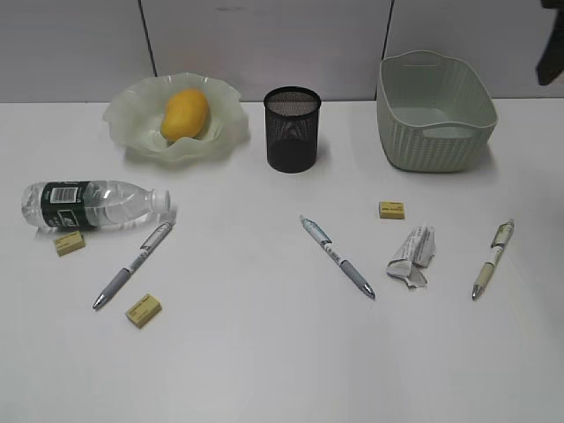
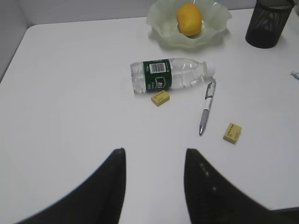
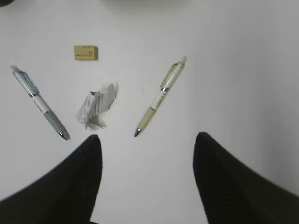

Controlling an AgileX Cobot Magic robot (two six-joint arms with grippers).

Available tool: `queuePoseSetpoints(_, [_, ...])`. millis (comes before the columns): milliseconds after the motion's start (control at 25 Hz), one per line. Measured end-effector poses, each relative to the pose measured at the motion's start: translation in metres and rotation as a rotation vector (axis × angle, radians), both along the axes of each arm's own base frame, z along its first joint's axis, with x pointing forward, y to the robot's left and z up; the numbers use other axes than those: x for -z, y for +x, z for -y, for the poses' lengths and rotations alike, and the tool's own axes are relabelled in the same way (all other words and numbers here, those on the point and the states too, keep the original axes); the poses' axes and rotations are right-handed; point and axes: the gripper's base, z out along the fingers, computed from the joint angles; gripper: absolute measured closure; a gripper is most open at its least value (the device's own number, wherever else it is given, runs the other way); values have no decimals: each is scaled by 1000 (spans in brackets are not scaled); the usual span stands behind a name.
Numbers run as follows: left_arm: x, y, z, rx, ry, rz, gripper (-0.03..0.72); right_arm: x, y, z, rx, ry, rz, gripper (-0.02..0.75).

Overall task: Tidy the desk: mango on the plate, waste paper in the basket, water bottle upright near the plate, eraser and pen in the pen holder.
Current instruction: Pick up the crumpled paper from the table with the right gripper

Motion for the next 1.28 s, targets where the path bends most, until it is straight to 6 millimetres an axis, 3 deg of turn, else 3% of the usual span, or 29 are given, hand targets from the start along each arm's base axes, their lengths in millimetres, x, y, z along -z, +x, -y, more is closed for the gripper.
queuePoseSetpoints(120, [0,0,0,3,-5,-1,369,11,22,-21,-15,11,-27,247])
queuePoseSetpoints(320, [0,0,0,3,-5,-1,369,52,45,-57,-25,21,-143,247])
queuePoseSetpoints(640, [0,0,0,3,-5,-1,369,114,58,-99,-20,5,-310,247])
queuePoseSetpoints(1280, [0,0,0,3,-5,-1,369,183,65,-113,28,-20,-485,247])
